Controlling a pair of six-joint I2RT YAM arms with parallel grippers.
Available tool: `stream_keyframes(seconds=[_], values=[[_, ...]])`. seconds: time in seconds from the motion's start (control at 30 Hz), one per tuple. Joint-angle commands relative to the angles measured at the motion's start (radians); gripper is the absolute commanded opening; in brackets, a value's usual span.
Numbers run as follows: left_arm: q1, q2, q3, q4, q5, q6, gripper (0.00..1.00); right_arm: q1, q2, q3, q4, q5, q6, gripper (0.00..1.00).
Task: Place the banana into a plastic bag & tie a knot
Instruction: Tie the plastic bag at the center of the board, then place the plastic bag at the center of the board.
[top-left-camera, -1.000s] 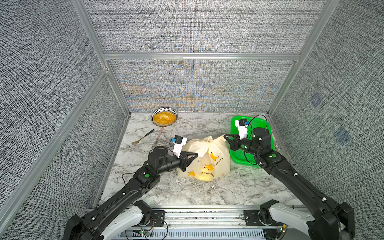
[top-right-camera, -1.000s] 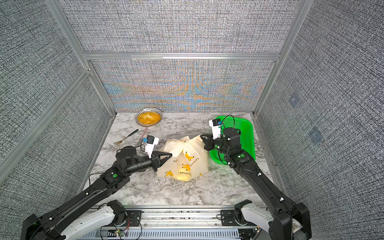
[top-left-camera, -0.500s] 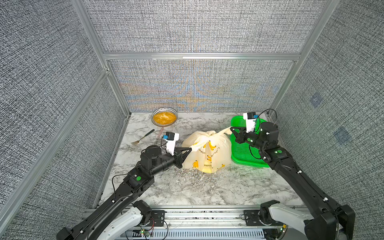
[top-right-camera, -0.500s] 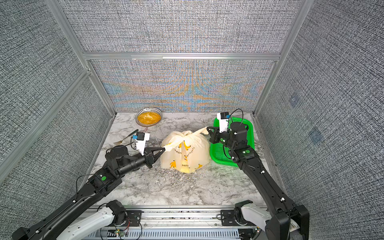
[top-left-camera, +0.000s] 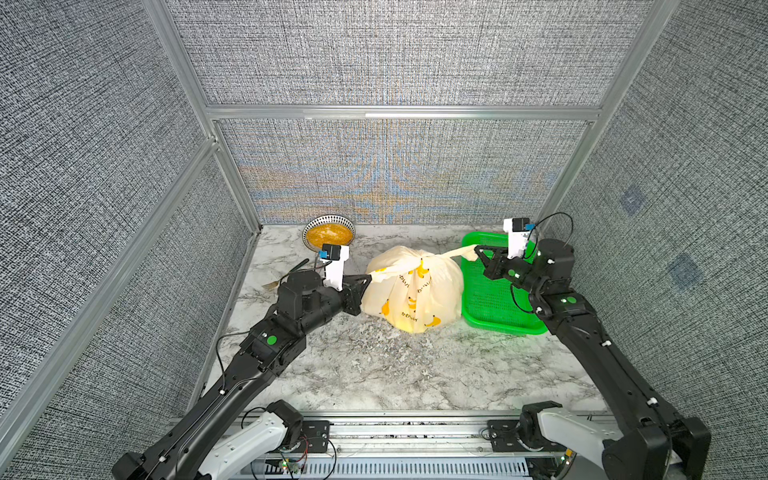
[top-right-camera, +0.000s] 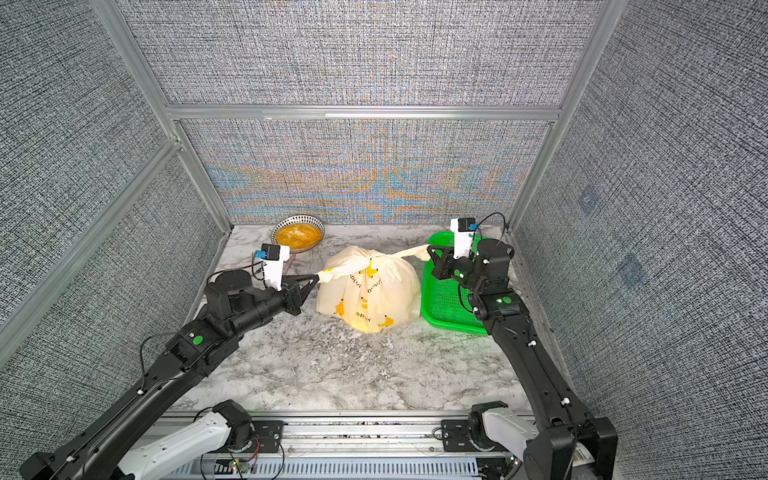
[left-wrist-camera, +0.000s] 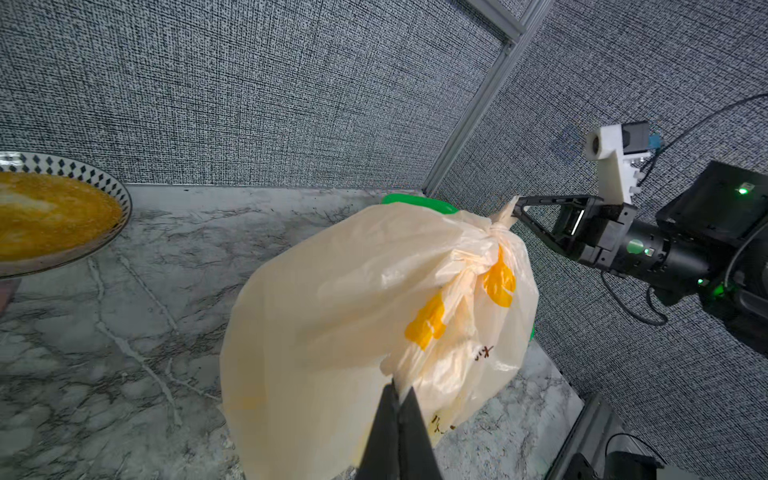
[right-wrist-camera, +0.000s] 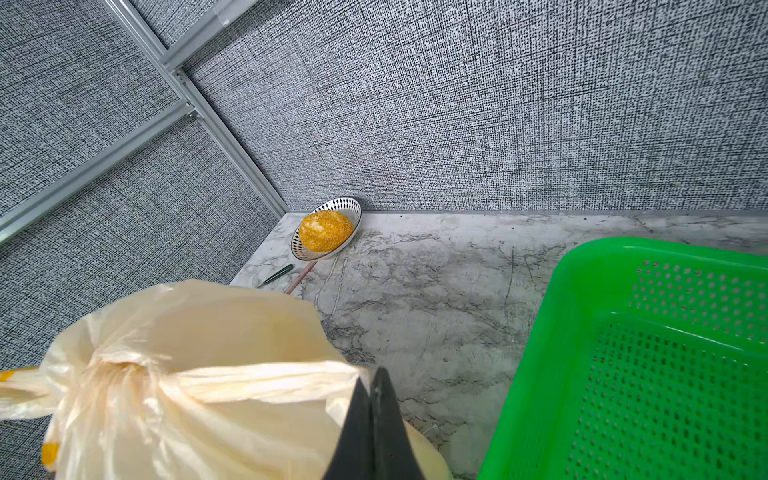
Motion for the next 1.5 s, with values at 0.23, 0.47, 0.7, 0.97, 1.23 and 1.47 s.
stream_keyframes(seconds=[0.23,0.47,0.7,0.97,1.23,1.47], values=[[0.139,0.043,0.054,-0.076,-0.077,-0.002,0.00,-0.094,-0.028,-0.019,0.016,0.147,0.013,0.00],[0.209,0.054,0.073,-0.092,-0.061,0.001,0.00,-0.120,-0.036,-0.020,0.020,0.128,0.017,0.00],[0.267,0.077,0.091,-0.092,-0.050,0.011,0.00,-0.126,-0.025,-0.014,0.058,0.076,0.047,0.00],[0.293,0.116,0.148,-0.078,-0.017,0.016,0.00,-0.102,0.002,0.027,0.092,0.013,0.083,0.00],[0.293,0.226,0.121,-0.034,-0.033,0.017,0.00,-0.081,0.068,-0.067,0.178,0.012,0.089,0.00],[0.294,0.401,0.052,0.038,-0.064,0.038,0.00,-0.073,0.259,-0.159,0.231,-0.031,0.052,0.00]])
